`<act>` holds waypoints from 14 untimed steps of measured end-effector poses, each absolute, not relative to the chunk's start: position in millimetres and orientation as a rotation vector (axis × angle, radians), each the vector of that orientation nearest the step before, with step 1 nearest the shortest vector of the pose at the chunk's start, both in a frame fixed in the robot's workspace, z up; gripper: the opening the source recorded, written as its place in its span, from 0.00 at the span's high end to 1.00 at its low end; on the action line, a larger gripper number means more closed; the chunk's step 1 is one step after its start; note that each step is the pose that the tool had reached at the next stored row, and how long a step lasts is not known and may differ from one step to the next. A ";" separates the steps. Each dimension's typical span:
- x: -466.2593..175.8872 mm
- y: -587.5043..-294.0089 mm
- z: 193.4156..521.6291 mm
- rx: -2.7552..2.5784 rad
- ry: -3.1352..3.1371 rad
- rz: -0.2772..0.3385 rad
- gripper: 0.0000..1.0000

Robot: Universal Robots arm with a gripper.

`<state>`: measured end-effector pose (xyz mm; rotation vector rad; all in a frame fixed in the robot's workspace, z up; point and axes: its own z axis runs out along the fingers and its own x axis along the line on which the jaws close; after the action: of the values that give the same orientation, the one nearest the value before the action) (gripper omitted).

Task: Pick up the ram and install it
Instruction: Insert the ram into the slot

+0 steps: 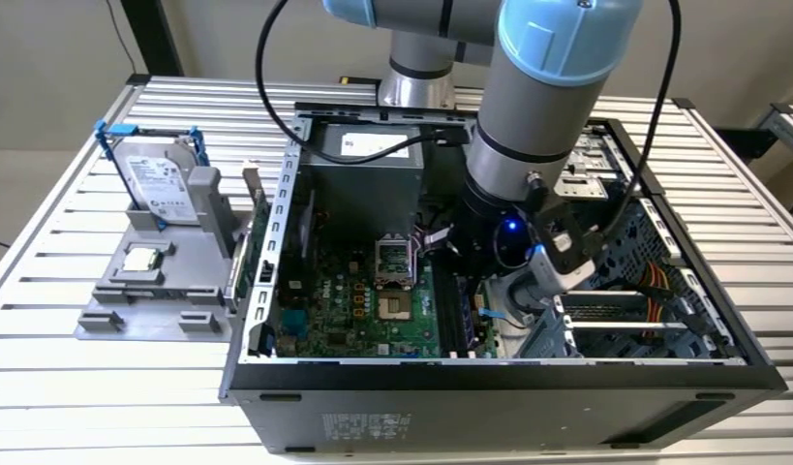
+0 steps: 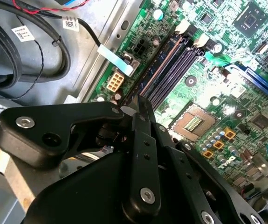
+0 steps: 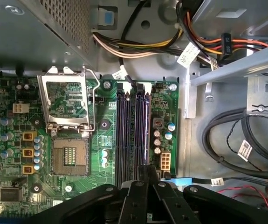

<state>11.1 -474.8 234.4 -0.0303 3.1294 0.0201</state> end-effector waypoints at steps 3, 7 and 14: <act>11.1 -474.8 234.4 -0.068 3.131 0.020 1.00; 11.1 -474.8 234.4 -0.121 3.132 0.021 1.00; 11.1 -474.7 234.4 -0.222 3.127 0.022 1.00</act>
<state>11.1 -474.7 234.4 -0.2215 3.1272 0.0217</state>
